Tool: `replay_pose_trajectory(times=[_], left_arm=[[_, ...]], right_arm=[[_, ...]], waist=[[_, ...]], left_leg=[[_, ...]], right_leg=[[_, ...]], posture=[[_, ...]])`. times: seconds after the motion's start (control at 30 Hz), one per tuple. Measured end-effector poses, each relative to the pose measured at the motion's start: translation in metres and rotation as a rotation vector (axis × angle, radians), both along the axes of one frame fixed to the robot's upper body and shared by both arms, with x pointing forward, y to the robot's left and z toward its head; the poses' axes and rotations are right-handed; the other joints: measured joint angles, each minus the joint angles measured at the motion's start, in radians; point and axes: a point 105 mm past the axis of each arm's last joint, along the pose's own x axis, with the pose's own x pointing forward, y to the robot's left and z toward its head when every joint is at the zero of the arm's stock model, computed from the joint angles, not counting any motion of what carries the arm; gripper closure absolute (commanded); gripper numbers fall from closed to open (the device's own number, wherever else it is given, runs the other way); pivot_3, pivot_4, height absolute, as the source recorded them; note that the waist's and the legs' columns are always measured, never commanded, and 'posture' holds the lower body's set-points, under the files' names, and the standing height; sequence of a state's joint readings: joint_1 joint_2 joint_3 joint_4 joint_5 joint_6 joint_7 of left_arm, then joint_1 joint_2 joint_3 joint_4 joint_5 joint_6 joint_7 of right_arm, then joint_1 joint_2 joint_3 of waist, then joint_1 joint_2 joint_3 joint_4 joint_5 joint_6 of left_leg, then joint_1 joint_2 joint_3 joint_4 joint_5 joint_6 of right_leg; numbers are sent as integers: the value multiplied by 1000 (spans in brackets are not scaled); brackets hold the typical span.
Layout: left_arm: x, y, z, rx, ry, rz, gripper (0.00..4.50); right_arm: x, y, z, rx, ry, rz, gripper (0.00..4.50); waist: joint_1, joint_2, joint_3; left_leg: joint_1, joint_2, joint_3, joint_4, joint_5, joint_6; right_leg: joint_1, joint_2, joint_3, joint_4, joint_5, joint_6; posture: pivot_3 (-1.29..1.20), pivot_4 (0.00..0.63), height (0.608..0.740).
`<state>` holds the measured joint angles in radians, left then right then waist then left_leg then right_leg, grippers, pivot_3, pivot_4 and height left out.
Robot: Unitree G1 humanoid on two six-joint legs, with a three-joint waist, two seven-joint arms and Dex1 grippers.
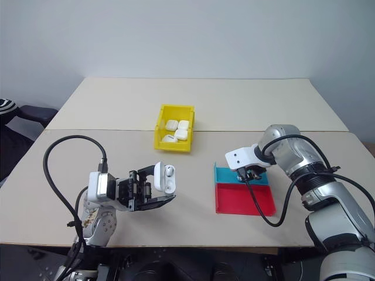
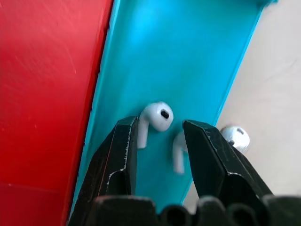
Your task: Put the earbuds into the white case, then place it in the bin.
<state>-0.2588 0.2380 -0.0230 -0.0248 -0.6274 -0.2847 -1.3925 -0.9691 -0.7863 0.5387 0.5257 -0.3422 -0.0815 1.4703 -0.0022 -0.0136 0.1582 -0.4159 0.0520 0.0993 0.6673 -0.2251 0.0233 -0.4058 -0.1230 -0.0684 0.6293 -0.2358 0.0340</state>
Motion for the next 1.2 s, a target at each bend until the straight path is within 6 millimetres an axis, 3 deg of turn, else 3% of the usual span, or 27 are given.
replay_pose_trajectory(times=[0.47, 0.6, 1.07, 1.2], left_arm=[[1, 0, 1, -7, 6, 12, 1760], [2, 0, 1, -9, 8, 16, 1760], [2, 0, 1, -8, 12, 23, 1760], [0, -1, 5, -12, 1, 20, 1760]], right_arm=[[0, 3, -2, 0, 0, 23, 2571], [0, 2, -2, -8, -2, 30, 3739], [-2, 5, -2, 19, -14, 33, 3739], [-6, 17, 19, 163, -35, 8, 3739]], waist=[[-2, 0, 0], [-2, 0, 0], [-3, 0, 0], [-1, 0, 0]], left_leg=[[0, 0, 0, 0, 0, 0], [0, 0, 0, 0, 0, 0], [1, 0, 0, 0, 0, 0], [0, 0, 0, 0, 0, 0]], right_leg=[[0, 0, 0, 0, 0, 0], [0, 0, 0, 0, 0, 0], [1, 0, 0, 0, 0, 0], [0, 0, 0, 0, 0, 0]], posture=[[0, 150, 740], [0, 150, 740], [0, 150, 740], [0, 150, 740]])
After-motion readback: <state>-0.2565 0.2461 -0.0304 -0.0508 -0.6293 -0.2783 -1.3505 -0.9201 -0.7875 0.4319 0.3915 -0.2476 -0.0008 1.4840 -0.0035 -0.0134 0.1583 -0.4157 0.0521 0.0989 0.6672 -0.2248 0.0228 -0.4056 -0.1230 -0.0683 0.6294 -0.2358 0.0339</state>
